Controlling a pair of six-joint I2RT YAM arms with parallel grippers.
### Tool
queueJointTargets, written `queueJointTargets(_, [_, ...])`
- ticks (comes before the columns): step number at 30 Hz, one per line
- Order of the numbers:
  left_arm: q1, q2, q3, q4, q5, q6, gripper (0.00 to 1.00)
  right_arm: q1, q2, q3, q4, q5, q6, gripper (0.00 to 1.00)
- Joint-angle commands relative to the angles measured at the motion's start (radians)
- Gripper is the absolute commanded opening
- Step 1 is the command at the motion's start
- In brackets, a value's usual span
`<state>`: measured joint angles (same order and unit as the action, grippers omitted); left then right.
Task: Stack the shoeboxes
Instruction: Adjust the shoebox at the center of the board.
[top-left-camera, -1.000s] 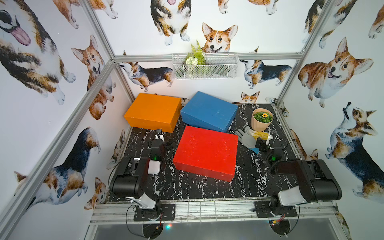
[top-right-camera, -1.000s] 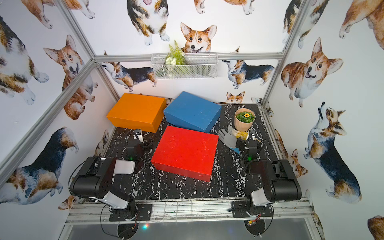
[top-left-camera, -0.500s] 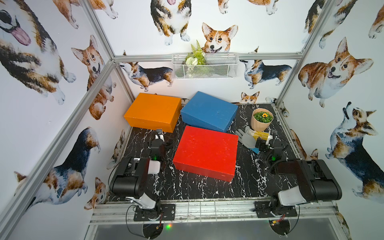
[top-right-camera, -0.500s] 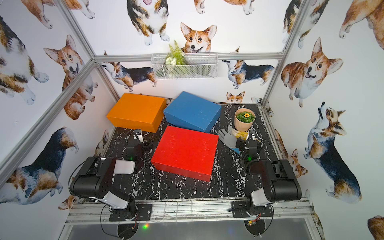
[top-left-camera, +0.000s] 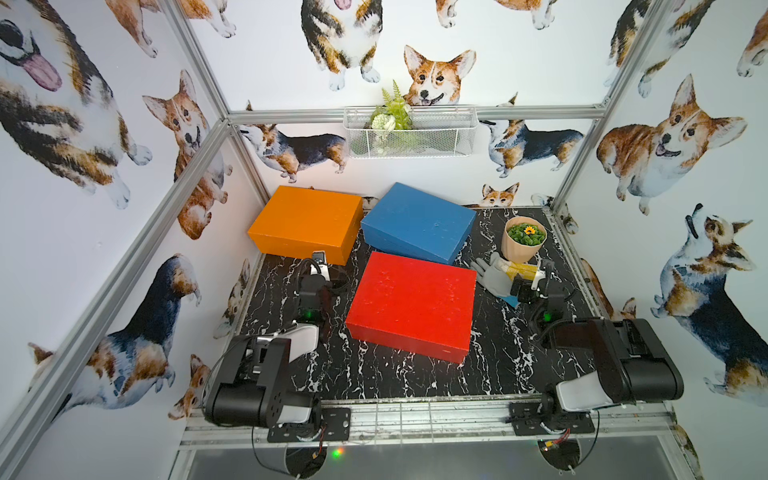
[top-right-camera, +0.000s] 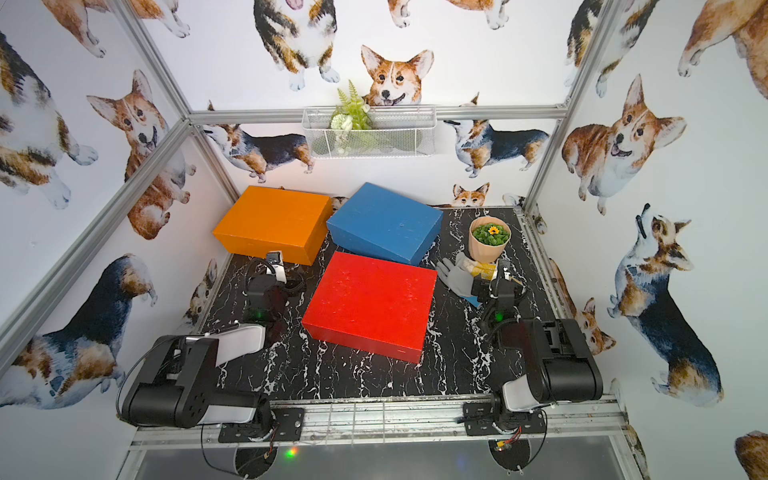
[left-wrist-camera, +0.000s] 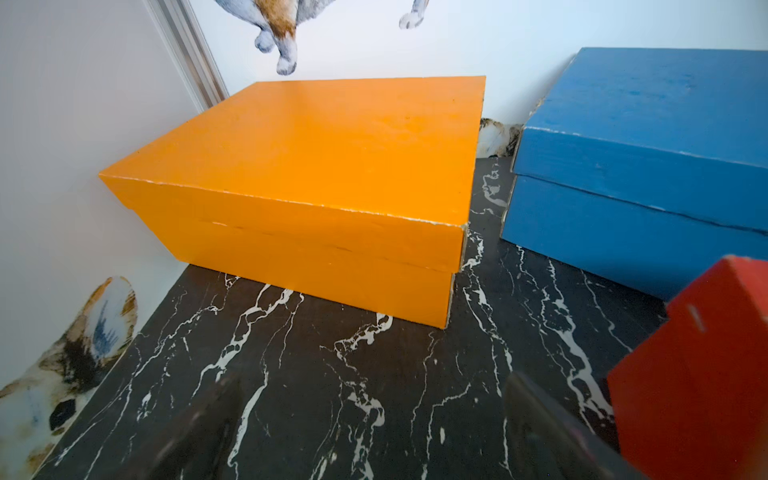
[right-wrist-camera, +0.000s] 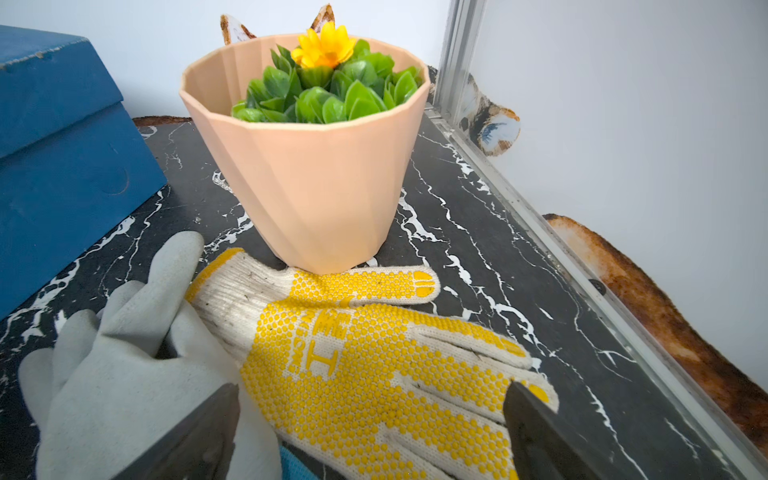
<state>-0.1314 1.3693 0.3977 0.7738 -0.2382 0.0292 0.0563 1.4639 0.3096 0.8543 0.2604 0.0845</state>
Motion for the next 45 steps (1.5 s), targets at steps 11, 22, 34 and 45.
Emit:
queueJointTargets(11, [0.001,-0.561,0.078,-0.563,0.095,-0.352,1.0,0.117,-0.465,0.088,-0.424,0.297,0.102,1.0])
queueJointTargets(22, [0.003,-0.983,0.099,-0.794,0.15,-0.507,1.0,-0.006,-0.767,0.317,-0.994,-0.023,0.593,1.0])
queueJointTargets(34, [0.003,-0.234,0.655,-0.857,0.379,-0.449,1.0,0.025,-0.402,0.588,-1.069,-0.244,0.644,1.0])
queueJointTargets(45, [-0.03,0.411,1.192,-1.031,0.448,-0.392,0.93,0.116,-0.052,0.773,-1.039,-0.309,0.675,0.96])
